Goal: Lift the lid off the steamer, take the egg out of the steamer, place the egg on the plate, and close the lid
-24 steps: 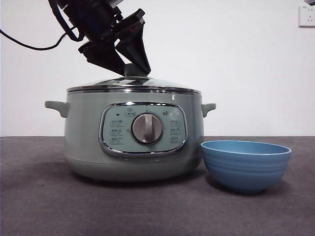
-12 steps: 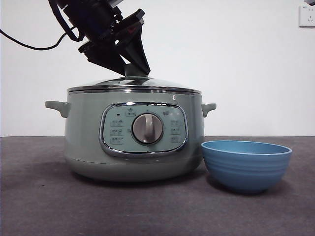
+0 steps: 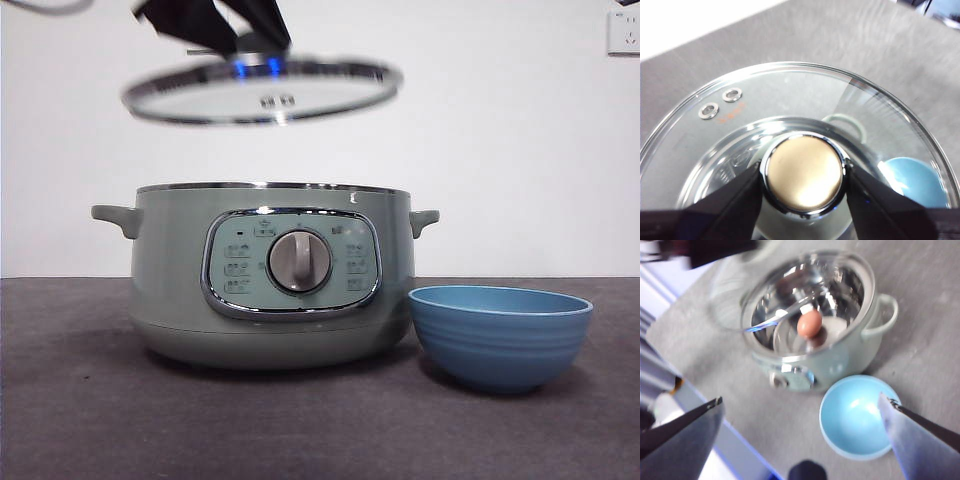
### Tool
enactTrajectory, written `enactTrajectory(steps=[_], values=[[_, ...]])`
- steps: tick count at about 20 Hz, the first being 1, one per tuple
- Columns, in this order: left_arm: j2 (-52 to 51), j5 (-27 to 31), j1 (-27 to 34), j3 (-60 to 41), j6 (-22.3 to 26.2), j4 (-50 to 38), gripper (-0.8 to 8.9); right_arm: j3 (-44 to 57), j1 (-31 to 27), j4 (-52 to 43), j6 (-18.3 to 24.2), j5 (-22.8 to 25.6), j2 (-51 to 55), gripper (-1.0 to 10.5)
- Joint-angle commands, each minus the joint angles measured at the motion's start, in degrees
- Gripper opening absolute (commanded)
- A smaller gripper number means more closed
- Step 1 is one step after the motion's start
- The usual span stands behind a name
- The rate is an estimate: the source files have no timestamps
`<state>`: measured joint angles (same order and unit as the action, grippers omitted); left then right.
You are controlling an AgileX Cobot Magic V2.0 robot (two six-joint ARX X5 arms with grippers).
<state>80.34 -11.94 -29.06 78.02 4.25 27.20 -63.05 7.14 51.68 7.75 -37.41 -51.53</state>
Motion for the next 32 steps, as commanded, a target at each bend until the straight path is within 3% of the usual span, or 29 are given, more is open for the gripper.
enactTrajectory(steps=[1, 4, 8, 12, 17, 20, 23, 32], values=[[-6.6, -0.1, 0.0, 1.2, -2.5, 1.1, -0.08, -0.1, 1.0, -3.5, -4.0, -0.2, -0.9, 5.4], [-15.3, 3.4, 0.0, 1.2, -2.8, 5.8, -0.08, -0.1, 5.0, -8.7, -8.3, 0.4, -3.5, 5.4], [-25.9, 7.1, 0.0, 1.2, -4.0, 13.6, -0.08, -0.4, 12.5, -15.3, -12.8, 5.9, -9.8, 5.4], [-33.9, 12.2, -0.1, 1.2, -4.1, 20.3, -0.08, -6.8, 21.1, -15.6, -12.8, 14.6, -20.9, 5.3], [-40.9, 14.8, -0.1, 1.2, -4.7, 26.6, -0.08, -22.3, 28.9, -10.6, -12.1, 24.4, -38.5, 5.3], [-42.3, 14.9, -0.1, 1.2, -4.7, 29.0, -0.08, -31.2, 31.6, -6.7, -11.1, 29.1, -48.3, 5.3], [-42.3, 14.9, -0.1, 1.2, -4.4, 30.0, -0.08, -36.9, 32.9, -6.2, -11.1, 30.5, -56.3, 5.3], [-42.3, 14.8, -0.1, 1.2, -4.0, 30.5, -0.08, -38.2, 33.4, -9.1, -12.0, 33.3, -65.9, 5.3]])
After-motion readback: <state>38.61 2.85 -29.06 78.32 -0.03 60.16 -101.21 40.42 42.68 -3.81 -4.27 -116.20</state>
